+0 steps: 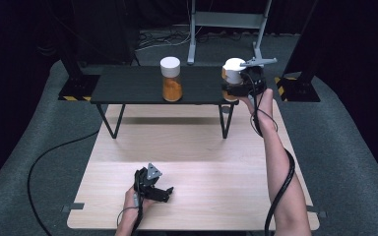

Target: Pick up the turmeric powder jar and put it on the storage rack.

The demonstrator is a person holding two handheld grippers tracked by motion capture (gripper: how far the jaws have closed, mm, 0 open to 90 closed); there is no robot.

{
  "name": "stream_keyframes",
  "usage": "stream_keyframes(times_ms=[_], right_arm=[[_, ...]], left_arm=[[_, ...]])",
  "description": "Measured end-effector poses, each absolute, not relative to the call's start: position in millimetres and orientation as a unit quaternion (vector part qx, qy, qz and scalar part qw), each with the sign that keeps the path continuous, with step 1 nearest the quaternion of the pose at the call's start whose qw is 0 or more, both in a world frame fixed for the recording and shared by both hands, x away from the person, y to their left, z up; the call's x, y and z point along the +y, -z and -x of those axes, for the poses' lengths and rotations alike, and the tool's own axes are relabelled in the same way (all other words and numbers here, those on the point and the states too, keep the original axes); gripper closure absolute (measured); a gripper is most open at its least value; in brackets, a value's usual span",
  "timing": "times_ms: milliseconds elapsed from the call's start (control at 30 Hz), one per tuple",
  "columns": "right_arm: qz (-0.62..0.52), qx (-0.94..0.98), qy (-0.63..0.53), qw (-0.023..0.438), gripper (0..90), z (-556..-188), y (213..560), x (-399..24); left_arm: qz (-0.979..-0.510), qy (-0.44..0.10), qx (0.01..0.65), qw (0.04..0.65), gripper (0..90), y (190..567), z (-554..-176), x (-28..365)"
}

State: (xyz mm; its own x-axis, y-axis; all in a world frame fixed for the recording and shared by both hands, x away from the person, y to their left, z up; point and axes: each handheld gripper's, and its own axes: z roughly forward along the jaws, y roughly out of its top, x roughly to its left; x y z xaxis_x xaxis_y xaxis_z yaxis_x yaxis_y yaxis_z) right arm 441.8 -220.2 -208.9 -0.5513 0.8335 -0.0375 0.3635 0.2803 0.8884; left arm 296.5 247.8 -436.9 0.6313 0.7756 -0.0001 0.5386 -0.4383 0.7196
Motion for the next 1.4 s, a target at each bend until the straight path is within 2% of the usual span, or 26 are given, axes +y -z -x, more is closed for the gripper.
stream_keyframes(times_ms=[600, 1133, 1167, 1400], right_arm=[[-0.414, 0.754, -0.448, 0.244, 29.6, -459.0, 217.9, -220.9], [-0.409, 0.747, -0.46, 0.252, 29.1, -453.8, 226.4, -222.8], [-0.41, 0.746, -0.459, 0.253, 28.6, -453.5, 226.4, -222.1], [-0.421, 0.761, -0.433, 0.235, 9.6, -456.6, 218.8, -222.0]], left_arm=[[-0.831, -0.168, 0.395, 0.353, 0.0, 436.9, -296.5, 247.8], [-0.831, -0.168, 0.395, 0.353, 0.0, 436.9, -296.3, 247.7], [-0.831, -0.168, 0.395, 0.353, 0.0, 436.9, -296.4, 247.7], [-0.831, -0.168, 0.395, 0.353, 0.0, 436.9, -296.0, 247.8]])
